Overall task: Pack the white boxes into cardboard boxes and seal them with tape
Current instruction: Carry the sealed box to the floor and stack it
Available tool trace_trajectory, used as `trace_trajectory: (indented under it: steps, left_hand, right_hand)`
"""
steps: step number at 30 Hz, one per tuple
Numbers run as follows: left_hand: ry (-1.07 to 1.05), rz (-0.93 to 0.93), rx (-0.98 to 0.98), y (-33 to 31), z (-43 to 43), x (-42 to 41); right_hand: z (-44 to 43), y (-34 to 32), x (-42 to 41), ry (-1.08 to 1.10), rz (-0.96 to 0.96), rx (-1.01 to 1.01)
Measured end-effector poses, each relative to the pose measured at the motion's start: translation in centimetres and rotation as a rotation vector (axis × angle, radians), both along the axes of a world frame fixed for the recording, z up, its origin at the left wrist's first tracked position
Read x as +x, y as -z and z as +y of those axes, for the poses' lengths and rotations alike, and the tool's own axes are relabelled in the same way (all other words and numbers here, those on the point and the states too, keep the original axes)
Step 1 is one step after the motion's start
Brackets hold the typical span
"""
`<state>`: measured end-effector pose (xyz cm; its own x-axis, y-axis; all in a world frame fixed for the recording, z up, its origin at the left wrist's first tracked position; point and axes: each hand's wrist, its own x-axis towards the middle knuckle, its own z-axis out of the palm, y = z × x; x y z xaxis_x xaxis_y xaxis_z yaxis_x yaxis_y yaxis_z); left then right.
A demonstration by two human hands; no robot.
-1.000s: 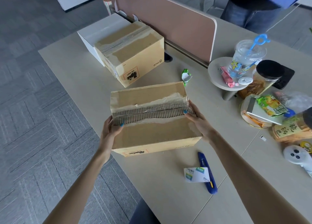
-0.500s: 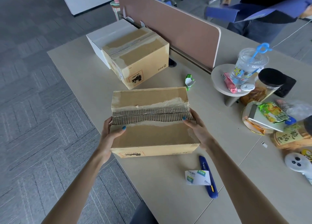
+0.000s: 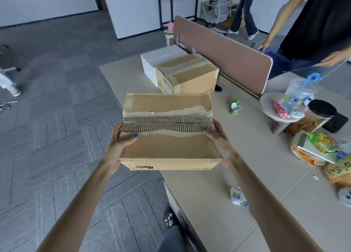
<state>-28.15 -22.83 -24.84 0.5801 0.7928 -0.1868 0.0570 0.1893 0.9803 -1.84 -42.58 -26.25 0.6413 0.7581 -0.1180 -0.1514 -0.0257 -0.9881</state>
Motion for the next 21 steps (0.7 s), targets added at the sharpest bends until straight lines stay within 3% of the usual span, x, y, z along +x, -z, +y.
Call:
trace_trajectory:
  steps: [11,21]
  left_hand:
    - [-0.18,-0.102,0.03,-5.4,5.0,-10.3]
    - [-0.288,-0.103,0.059,-7.5,17.2,-14.6]
  right_hand:
    - [9.7,-5.4,-7.4,-0.117,-0.059,0.084]
    - [25.3,-7.5,-10.5,-0.235,-0.084,0.084]
